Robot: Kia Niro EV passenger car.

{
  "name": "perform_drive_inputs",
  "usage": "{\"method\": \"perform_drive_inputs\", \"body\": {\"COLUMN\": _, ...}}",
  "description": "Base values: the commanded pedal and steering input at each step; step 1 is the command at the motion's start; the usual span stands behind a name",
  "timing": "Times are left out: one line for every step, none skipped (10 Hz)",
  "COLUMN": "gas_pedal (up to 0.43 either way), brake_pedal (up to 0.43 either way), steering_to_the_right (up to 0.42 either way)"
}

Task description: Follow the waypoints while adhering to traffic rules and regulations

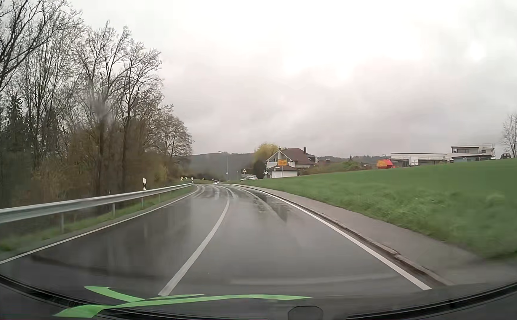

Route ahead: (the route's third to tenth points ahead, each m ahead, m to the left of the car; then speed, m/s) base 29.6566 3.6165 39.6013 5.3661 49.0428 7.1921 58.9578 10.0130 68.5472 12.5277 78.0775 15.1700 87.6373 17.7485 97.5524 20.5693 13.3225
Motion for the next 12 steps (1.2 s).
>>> {"method": "perform_drive_inputs", "body": {"gas_pedal": 0.000, "brake_pedal": 0.000, "steering_to_the_right": -0.023}}
{"method": "perform_drive_inputs", "body": {"gas_pedal": 0.000, "brake_pedal": 0.000, "steering_to_the_right": -0.026}}
{"method": "perform_drive_inputs", "body": {"gas_pedal": 0.000, "brake_pedal": 0.000, "steering_to_the_right": -0.028}}
{"method": "perform_drive_inputs", "body": {"gas_pedal": 0.000, "brake_pedal": 0.000, "steering_to_the_right": -0.028}}
{"method": "perform_drive_inputs", "body": {"gas_pedal": 0.000, "brake_pedal": 0.000, "steering_to_the_right": -0.028}}
{"method": "perform_drive_inputs", "body": {"gas_pedal": 0.000, "brake_pedal": 0.000, "steering_to_the_right": -0.028}}
{"method": "perform_drive_inputs", "body": {"gas_pedal": 0.000, "brake_pedal": 0.000, "steering_to_the_right": -0.028}}
{"method": "perform_drive_inputs", "body": {"gas_pedal": 0.000, "brake_pedal": 0.000, "steering_to_the_right": -0.028}}
{"method": "perform_drive_inputs", "body": {"gas_pedal": 0.000, "brake_pedal": 0.000, "steering_to_the_right": -0.028}}
{"method": "perform_drive_inputs", "body": {"gas_pedal": 0.000, "brake_pedal": 0.000, "steering_to_the_right": -0.028}}
{"method": "perform_drive_inputs", "body": {"gas_pedal": 0.000, "brake_pedal": 0.000, "steering_to_the_right": -0.028}}
{"method": "perform_drive_inputs", "body": {"gas_pedal": 0.000, "brake_pedal": 0.000, "steering_to_the_right": -0.026}}
